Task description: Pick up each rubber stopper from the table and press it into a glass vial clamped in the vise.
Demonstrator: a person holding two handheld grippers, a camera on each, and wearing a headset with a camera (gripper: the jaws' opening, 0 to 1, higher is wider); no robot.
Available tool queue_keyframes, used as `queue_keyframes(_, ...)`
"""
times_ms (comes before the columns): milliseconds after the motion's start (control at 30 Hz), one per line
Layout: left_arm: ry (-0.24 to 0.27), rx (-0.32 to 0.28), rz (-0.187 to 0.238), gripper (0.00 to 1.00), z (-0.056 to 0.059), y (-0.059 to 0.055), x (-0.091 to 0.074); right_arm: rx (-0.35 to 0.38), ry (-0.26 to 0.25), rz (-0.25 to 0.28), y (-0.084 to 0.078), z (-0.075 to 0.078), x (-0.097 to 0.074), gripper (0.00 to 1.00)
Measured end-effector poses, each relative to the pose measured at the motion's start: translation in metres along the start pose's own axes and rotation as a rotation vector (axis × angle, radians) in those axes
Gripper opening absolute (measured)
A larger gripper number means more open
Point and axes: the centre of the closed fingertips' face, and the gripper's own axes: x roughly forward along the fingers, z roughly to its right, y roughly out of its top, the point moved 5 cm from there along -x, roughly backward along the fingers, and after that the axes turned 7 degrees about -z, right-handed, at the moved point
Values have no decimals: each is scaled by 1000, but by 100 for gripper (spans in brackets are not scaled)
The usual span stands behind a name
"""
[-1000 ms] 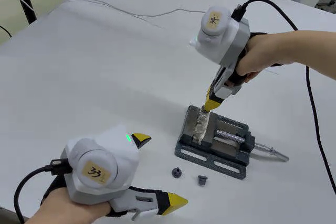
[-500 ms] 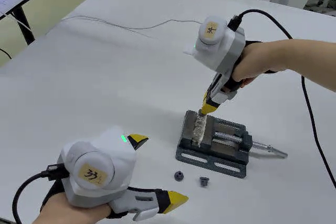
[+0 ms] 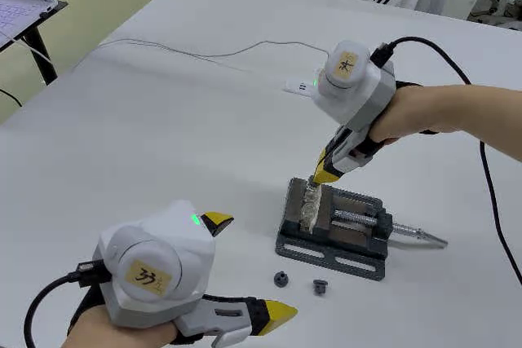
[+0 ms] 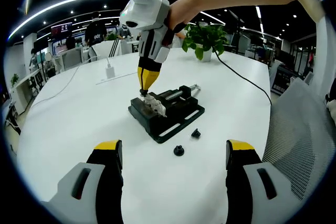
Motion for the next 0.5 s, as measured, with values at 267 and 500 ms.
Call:
queue_keyframes(267,-5,2,-1,79,2,-1,0,-13,-15,17,-1,-1,-2,1)
queue_keyframes(500,-1,-1,-3,79,1,-3,-1,-8,-1,61,-8,0,-6,20)
